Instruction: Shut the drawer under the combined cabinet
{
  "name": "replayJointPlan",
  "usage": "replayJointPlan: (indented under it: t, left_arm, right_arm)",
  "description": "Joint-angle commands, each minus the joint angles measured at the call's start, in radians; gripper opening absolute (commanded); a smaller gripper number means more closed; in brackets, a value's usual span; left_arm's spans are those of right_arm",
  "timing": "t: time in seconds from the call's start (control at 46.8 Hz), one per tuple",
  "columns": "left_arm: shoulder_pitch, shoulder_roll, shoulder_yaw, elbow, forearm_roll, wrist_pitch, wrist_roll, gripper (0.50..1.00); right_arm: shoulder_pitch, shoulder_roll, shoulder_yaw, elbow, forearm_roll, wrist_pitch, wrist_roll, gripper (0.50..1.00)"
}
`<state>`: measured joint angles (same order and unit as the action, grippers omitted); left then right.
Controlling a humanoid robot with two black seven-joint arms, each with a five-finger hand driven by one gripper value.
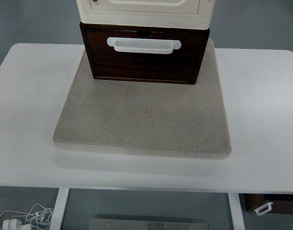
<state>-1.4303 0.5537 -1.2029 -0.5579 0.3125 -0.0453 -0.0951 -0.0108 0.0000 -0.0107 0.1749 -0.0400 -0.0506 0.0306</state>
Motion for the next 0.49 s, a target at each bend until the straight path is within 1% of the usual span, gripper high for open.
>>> replayJointPlan:
  t: [0.0, 0.085, 0.214, 0.256, 0.342, 0.47]
  left_arm:
    - [0.002, -0.001, 0.006, 0.099, -0.001, -0.004, 0.012, 0.992]
    - [0.010, -0.009, 0.039, 0.206, -0.003, -0.010, 0.043, 0.992]
    - [0.039, -0.052, 0.054, 0.311, -0.075, -0.059, 0.116, 0.992]
    - [0.062, -0.060, 0.056, 0.325, -0.130, -0.074, 0.133, 0.992]
    - [0.102, -0.072, 0.059, 0.326, -0.223, -0.082, 0.153, 0.992]
    - [0.149, -0.113, 0.062, 0.332, -0.291, -0.084, 0.155, 0.992]
  right_arm:
    - [0.000, 0.000, 0.000, 0.000, 0.000, 0.000, 0.000, 0.952]
    - [0.000, 0.000, 0.000, 0.000, 0.000, 0.000, 0.000, 0.952]
    - [0.000, 0.000, 0.000, 0.000, 0.000, 0.000, 0.000, 0.952]
    - [0.000, 0.000, 0.000, 0.000, 0.000, 0.000, 0.000, 0.952]
    - [0.000, 0.000, 0.003, 0.000, 0.000, 0.002, 0.000, 0.952]
    - [0.000, 0.000, 0.002, 0.002, 0.000, 0.006, 0.000, 0.952]
